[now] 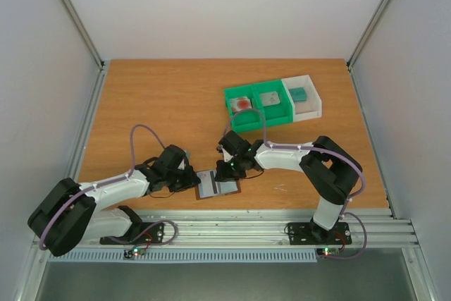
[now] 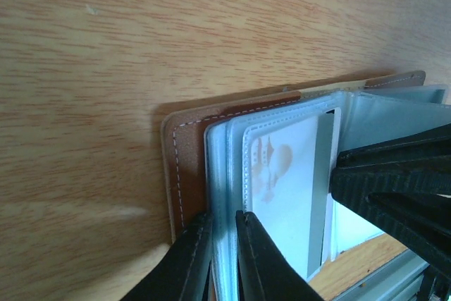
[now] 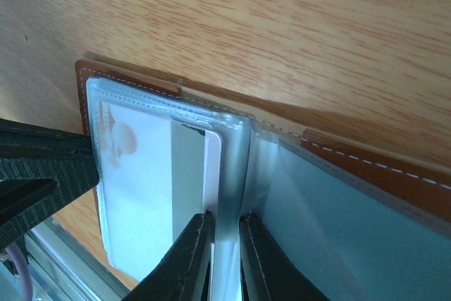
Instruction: Take the credit cards out of the card holder
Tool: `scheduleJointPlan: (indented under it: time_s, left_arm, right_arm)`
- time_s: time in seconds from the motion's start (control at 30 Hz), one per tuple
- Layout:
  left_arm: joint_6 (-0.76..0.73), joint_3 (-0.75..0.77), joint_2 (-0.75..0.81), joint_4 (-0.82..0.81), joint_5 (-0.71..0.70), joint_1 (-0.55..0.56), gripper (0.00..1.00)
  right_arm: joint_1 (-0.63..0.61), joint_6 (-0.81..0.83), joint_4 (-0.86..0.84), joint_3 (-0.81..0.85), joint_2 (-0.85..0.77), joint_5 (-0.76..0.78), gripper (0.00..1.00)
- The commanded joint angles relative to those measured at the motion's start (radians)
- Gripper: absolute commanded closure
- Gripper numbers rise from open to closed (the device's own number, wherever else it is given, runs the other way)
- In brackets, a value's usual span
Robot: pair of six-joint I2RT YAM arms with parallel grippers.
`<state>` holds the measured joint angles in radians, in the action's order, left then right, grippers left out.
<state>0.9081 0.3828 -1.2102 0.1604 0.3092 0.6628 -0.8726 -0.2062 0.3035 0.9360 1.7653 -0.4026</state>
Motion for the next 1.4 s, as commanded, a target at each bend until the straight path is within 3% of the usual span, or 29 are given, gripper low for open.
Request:
scheduleJointPlan:
  time_s: [0.0, 0.2, 0.83, 1.07, 1.37]
  left_arm:
    - [-0.017, -0.004, 0.009, -0.023, -0.004, 0.003, 0.87]
    - [-0.015, -0.001, 0.023, -0.011, 0.0, 0.002, 0.87]
    - [0.001, 0.028, 0.119, 0.031, 0.001, 0.003, 0.72]
    - [0.016, -0.002, 0.056, -0.066, 0.036, 0.004, 0.85]
    - [0.002, -0.036, 0.005, -0.093, 0.025, 0.003, 0.91]
  right_arm:
    - [-0.008, -0.008, -0.045, -0.028, 0.014, -0.017, 0.88]
    - [-0.009, -0.011, -0.059, -0.04, 0.009, -0.023, 0.9]
    - [-0.009, -0.007, -0.044, -0.028, -0.007, -0.02, 0.9]
    - [-0.009, -0.015, -0.042, -0.032, -0.038, -0.022, 0.9]
    - [0.001, -0.001, -0.048, -0.021, -0.044, -0.049, 0.9]
